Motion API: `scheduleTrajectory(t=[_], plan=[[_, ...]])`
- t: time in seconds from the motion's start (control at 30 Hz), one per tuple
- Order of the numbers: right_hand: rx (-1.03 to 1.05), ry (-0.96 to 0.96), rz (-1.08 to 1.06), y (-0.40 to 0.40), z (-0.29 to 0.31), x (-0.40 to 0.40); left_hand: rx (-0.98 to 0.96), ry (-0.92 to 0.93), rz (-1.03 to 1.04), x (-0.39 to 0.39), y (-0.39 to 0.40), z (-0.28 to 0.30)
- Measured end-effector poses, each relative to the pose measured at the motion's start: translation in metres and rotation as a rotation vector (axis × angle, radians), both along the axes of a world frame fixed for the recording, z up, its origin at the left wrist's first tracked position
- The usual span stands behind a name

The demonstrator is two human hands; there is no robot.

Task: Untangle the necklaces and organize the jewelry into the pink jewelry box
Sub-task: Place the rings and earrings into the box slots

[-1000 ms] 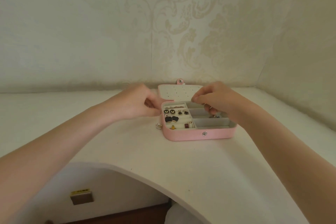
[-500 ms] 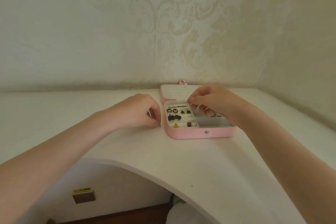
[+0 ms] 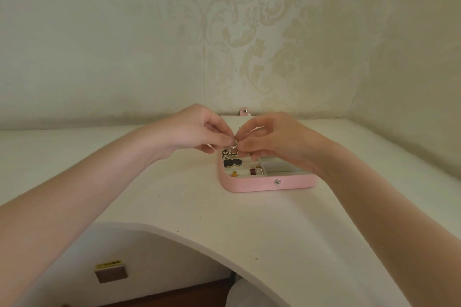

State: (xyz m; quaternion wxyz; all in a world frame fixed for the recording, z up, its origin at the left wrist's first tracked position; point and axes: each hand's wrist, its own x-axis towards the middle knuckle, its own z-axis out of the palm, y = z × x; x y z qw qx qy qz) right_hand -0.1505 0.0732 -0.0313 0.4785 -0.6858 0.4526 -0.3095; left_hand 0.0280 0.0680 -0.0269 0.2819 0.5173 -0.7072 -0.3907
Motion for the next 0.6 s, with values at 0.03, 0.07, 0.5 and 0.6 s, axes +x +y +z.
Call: scheduleTrajectory(t=[0.03,0.07,0.5,0.6], plan=[[0.014,-0.037,-0.016,-0.001,-0.001,-0.001,0.014,0.039,0.008,-0.002,0.000,0.002],[0.035,-0.082,-0.032,-0.001,0.000,-0.003,0.037,0.082,0.010,-0.004,0.000,0.004],[-0.084,-0.079,-0.130,-0.004,0.004,-0.010,0.197,0.308,0.044,-0.026,-0.002,0.004],[-0.066,-0.082,-0.117,-0.005,0.004,-0.012,0.200,0.337,0.023,-0.024,-0.003,0.002]])
